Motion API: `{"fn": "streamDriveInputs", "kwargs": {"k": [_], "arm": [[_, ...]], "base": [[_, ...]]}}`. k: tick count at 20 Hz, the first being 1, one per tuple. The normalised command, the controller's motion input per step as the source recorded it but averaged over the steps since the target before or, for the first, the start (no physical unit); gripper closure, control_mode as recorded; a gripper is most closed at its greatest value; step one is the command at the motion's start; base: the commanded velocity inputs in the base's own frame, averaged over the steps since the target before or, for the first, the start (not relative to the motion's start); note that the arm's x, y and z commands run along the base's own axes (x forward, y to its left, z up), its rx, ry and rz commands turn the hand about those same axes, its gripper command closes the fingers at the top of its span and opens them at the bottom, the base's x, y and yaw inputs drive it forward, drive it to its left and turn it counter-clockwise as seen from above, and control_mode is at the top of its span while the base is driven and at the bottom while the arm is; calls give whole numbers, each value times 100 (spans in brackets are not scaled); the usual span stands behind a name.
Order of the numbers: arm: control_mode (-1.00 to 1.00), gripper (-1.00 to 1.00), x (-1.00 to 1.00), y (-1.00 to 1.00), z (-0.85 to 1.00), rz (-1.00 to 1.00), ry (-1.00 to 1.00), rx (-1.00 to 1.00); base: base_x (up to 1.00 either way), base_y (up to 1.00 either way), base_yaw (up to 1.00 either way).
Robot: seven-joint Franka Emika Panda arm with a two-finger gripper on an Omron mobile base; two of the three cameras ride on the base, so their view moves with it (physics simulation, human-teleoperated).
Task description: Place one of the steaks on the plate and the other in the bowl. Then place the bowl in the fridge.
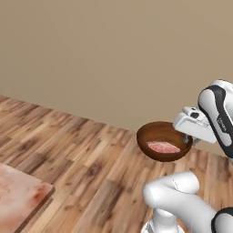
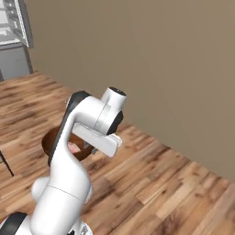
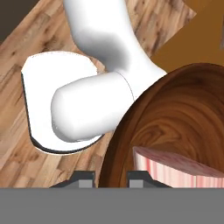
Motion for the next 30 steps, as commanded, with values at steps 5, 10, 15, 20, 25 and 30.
{"fn": "streamDriveInputs", "kwargs": {"k": [5, 10, 15, 20, 25, 30], "arm": [[100, 100, 0, 0, 0, 0, 0, 0], [100, 100, 0, 0, 0, 0, 0, 0], [100, 100, 0, 0, 0, 0, 0, 0], [100, 100, 0, 0, 0, 0, 0, 0], [100, 100, 0, 0, 0, 0, 0, 0], [100, 100, 0, 0, 0, 0, 0, 0]], "base": [[100, -42, 38], [100, -29, 37], [100, 0, 31], [100, -4, 44], [100, -15, 52], [100, 0, 42]]}}
